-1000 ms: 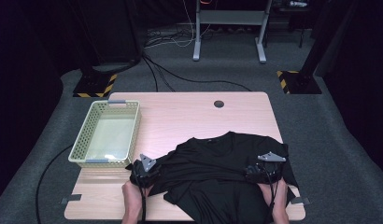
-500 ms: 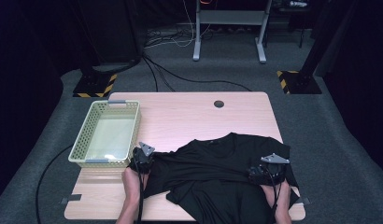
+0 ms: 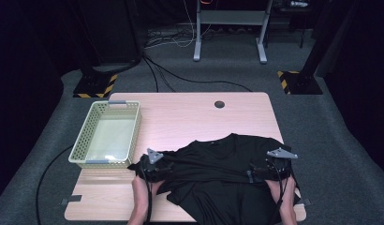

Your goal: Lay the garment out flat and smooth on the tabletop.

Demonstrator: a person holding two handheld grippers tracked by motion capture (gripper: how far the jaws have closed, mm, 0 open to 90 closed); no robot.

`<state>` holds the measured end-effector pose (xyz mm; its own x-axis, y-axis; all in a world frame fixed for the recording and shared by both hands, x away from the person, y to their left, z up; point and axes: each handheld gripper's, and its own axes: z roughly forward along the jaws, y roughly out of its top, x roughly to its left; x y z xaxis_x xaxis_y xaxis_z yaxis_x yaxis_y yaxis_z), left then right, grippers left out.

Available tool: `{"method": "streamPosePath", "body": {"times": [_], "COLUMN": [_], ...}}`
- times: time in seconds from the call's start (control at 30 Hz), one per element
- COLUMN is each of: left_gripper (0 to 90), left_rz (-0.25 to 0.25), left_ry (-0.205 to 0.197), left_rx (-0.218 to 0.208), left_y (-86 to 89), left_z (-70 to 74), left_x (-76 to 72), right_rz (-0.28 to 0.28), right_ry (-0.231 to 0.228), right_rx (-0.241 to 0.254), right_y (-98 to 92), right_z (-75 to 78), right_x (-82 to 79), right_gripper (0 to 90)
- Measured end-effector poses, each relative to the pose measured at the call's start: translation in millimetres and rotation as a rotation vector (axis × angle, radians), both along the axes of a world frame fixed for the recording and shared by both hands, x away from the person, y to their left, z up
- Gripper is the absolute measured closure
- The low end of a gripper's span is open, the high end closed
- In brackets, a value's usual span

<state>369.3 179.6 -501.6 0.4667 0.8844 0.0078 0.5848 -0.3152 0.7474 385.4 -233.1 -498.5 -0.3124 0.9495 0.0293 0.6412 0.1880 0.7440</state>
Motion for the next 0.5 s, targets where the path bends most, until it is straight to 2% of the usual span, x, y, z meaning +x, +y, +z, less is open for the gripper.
{"method": "streamPosePath", "body": {"times": [0.03,0.07,0.13,0.17,0.2,0.23,0.33,0.5], "left_gripper": [27.4,25.6,16.7,14.5,14.2,14.1,13.9,13.9], "left_rz": [-0.014,-0.026,-0.025,-0.016,-0.006,0.004,0.039,0.115], "left_ry": [0.009,0.032,0.089,0.078,0.078,0.079,0.075,0.097], "left_rx": [0.015,0.037,0.046,0.027,0.031,0.032,0.028,0.035], "left_y": [-5.0,-7.5,-5.4,-1.6,2.3,6.3,21.4,48.0], "left_z": [-3.7,-8.3,-17.9,-20.3,-20.2,-20.2,-20.8,-18.9], "left_x": [0.4,3.2,10.7,12.5,14.6,16.7,25.5,37.0], "right_rz": [0.001,0.009,0.026,0.034,0.043,0.044,0.061,0.103], "right_ry": [0.017,0.047,0.087,0.110,0.120,0.112,0.100,0.086], "right_rx": [-0.008,-0.019,-0.040,-0.043,-0.049,-0.064,-0.064,-0.064], "right_y": [-0.4,-0.2,2.5,5.2,8.3,12.0,24.0,55.7], "right_z": [-1.8,-5.4,-13.9,-17.4,-20.4,-22.5,-23.5,-24.9], "right_x": [6.1,12.5,21.8,24.7,26.3,26.8,27.3,29.3], "right_gripper": [0.0,0.0,0.0,0.0,0.0,0.0,0.0,0.0]}}
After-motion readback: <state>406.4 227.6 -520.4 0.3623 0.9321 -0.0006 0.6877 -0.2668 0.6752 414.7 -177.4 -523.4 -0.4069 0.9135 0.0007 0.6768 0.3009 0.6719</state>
